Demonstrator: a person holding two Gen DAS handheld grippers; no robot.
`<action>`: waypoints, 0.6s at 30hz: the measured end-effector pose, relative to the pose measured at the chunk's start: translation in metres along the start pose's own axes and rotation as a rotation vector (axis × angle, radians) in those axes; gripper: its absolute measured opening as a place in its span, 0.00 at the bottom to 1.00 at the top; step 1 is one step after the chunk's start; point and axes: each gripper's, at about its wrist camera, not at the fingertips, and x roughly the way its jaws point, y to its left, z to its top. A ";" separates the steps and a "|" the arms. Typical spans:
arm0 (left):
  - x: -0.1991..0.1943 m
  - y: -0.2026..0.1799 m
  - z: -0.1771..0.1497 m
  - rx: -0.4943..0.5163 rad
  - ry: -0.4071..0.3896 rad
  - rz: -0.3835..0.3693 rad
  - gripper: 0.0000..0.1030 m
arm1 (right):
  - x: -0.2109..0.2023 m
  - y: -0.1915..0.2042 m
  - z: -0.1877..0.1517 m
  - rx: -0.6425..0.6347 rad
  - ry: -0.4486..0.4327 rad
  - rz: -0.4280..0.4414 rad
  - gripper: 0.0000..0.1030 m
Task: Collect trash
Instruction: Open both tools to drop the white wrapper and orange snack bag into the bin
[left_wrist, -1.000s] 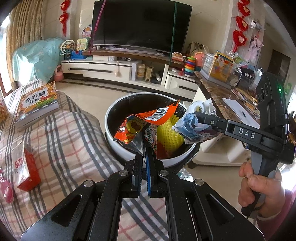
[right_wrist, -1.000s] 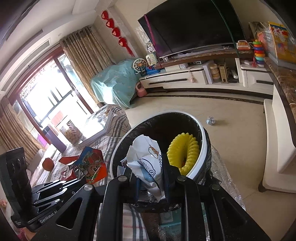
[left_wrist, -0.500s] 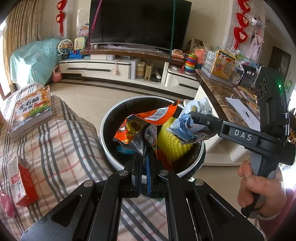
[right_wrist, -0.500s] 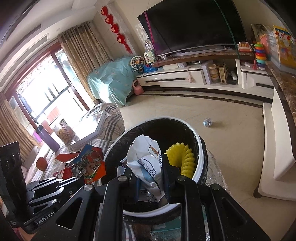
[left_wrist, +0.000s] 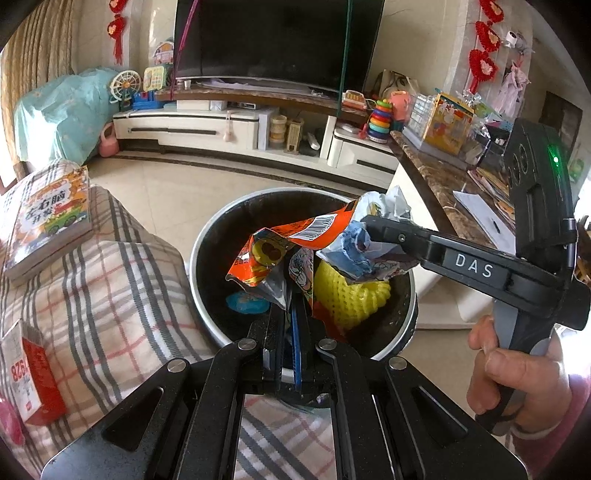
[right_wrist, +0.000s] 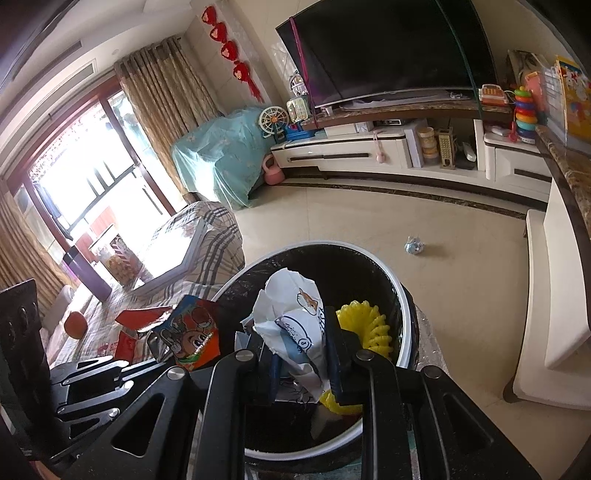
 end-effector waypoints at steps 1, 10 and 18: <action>0.001 -0.001 0.000 0.002 0.002 0.002 0.03 | 0.002 0.000 0.001 0.001 0.003 -0.001 0.21; 0.008 -0.002 0.004 0.002 0.019 0.003 0.06 | 0.008 -0.003 0.004 0.008 0.016 -0.006 0.24; 0.000 0.009 -0.001 -0.036 -0.001 0.033 0.47 | 0.004 -0.008 0.007 0.036 0.004 -0.008 0.58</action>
